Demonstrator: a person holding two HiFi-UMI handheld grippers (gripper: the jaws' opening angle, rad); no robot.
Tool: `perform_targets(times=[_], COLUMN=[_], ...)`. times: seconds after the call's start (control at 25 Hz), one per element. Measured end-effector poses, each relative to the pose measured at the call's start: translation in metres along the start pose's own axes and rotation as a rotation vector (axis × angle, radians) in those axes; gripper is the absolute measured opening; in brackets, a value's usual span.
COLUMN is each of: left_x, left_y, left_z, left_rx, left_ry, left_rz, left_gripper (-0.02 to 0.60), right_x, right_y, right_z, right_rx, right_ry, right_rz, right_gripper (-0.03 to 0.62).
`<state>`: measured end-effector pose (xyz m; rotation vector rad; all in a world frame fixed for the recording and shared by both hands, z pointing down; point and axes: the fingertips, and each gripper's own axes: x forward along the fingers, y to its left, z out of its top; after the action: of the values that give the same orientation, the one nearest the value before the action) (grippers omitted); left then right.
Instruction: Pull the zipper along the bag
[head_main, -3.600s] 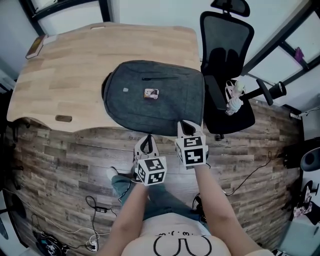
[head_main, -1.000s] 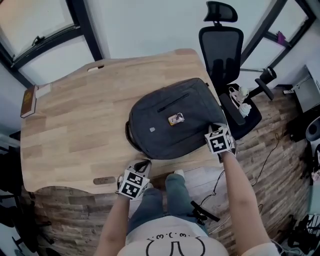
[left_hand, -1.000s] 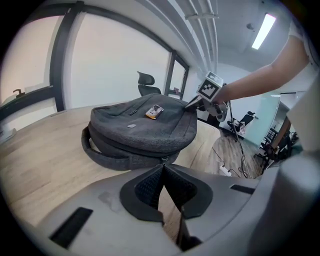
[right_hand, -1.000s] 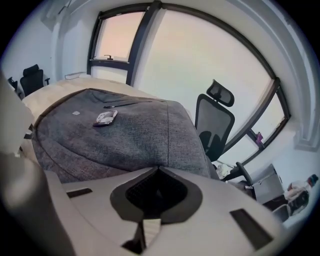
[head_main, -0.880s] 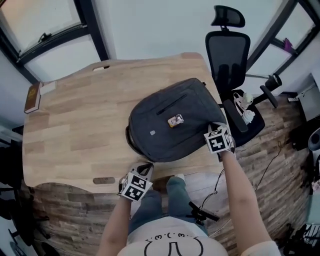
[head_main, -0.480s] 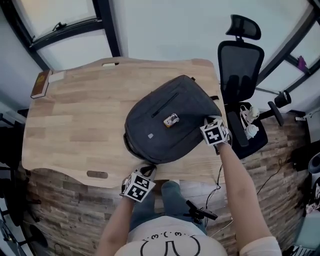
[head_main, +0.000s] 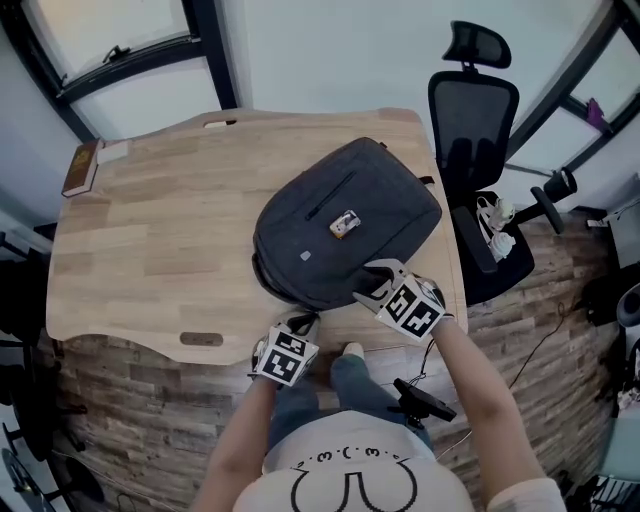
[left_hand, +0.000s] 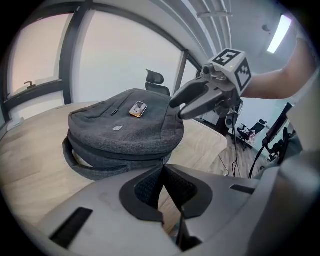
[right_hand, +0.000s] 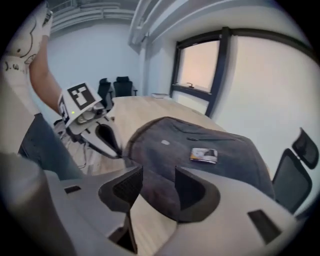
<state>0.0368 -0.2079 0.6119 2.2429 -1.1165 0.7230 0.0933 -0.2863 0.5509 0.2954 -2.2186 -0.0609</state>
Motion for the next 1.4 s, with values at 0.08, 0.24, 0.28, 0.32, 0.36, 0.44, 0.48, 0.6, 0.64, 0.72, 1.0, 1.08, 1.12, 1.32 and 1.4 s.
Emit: perform_targets(times=[0.08,0.24,0.28,0.32,0.36,0.44,0.48,0.6,0.64,0.72,1.0,1.08,1.12,1.32,1.4], left_x=[0.001,0.004,0.004,0.005,0.005,0.005,0.004,0.003,0.002,-0.001,-0.029,-0.033,-0.033,-0.036,-0.035], left_y=[0.000,0.001,0.002,0.001,0.001,0.001,0.002,0.002,0.002,0.003,0.037,0.046,0.051,0.080,0.092], left_z=[0.000,-0.002,-0.001,-0.001,-0.001,-0.003,-0.004,-0.004,-0.004,-0.004,-0.006,-0.006,-0.006,-0.005,-0.002], left_rx=[0.016,0.038,0.045,0.053,0.059,0.075,0.093,0.214,0.264,0.344,0.328,0.344,0.351,0.322,0.350], left_ry=[0.004,0.007,0.006,0.006,0.011,0.034,0.049,0.088,0.101,0.125,0.145,0.155,0.161,0.189,0.212], left_rz=[-0.009,-0.020,-0.021,-0.023,-0.023,-0.015,-0.007,0.004,0.001,-0.005,0.012,0.027,0.039,0.067,0.078], left_gripper=[0.020,0.019,0.020,0.019,0.020,0.020,0.020,0.018,0.018,0.018,0.018,0.018,0.018,0.018,0.018], right_x=[0.011,0.034,0.039,0.045,0.050,0.056,0.057,0.055,0.054,0.050,0.033,0.028,0.026,0.008,0.003], right_y=[0.031,0.061,0.064,0.066,0.068,0.068,0.068,0.069,0.069,0.070,0.068,0.070,0.070,0.069,0.068], right_z=[0.002,0.003,0.001,-0.002,-0.005,-0.008,-0.008,-0.008,-0.009,-0.011,-0.030,-0.034,-0.037,-0.053,-0.057], right_rx=[-0.063,-0.130,-0.155,-0.185,-0.214,-0.251,-0.255,-0.254,-0.256,-0.263,-0.251,-0.259,-0.269,-0.305,-0.308], right_ry=[0.025,0.094,0.122,0.152,0.179,0.210,0.215,0.208,0.205,0.203,0.196,0.198,0.205,0.215,0.212], right_rz=[0.074,0.119,0.120,0.118,0.111,0.091,0.083,0.076,0.078,0.086,0.125,0.136,0.142,0.152,0.149], right_gripper=[0.252,0.242,0.225,0.218,0.216,0.166,0.159,0.142,0.140,0.135,0.127,0.126,0.126,0.123,0.121])
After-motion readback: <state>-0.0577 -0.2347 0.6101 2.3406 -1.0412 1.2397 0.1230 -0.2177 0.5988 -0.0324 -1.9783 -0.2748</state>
